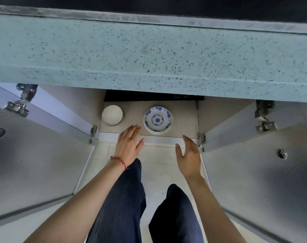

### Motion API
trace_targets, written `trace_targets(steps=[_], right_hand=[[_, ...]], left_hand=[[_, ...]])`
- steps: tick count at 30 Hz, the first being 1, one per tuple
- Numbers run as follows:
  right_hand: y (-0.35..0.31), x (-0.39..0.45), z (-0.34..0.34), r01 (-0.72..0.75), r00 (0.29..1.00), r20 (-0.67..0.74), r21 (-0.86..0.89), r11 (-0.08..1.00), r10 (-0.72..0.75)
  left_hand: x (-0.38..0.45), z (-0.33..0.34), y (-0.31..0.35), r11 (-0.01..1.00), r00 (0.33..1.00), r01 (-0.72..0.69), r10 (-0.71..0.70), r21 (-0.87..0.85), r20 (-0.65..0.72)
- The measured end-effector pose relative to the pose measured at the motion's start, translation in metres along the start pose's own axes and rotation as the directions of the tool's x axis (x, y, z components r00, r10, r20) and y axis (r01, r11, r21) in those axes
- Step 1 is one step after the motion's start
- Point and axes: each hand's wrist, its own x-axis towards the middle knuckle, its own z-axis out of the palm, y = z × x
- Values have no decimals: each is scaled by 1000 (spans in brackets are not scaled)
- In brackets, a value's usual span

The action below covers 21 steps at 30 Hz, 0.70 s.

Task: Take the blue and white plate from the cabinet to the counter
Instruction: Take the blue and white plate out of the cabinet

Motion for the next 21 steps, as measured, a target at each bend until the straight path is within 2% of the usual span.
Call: trace_targets(steps=[8, 12, 15, 21], right_hand=[[51, 59, 76, 51, 999, -18, 39, 998, -50], [80, 86, 111, 92, 994, -54, 48, 995, -90], [99, 101, 135, 121, 991, -62, 49, 991, -118], [134, 123, 174, 176, 981, -90, 61, 983, -170]], left_hand=[[65, 64, -49, 996, 999, -52, 52, 70, 10], [99, 95, -69, 998, 999, -46, 45, 36, 11], [114, 121, -76, 995, 994, -97, 98, 14, -54], [134, 175, -96, 993, 985, -113, 109, -23, -136]])
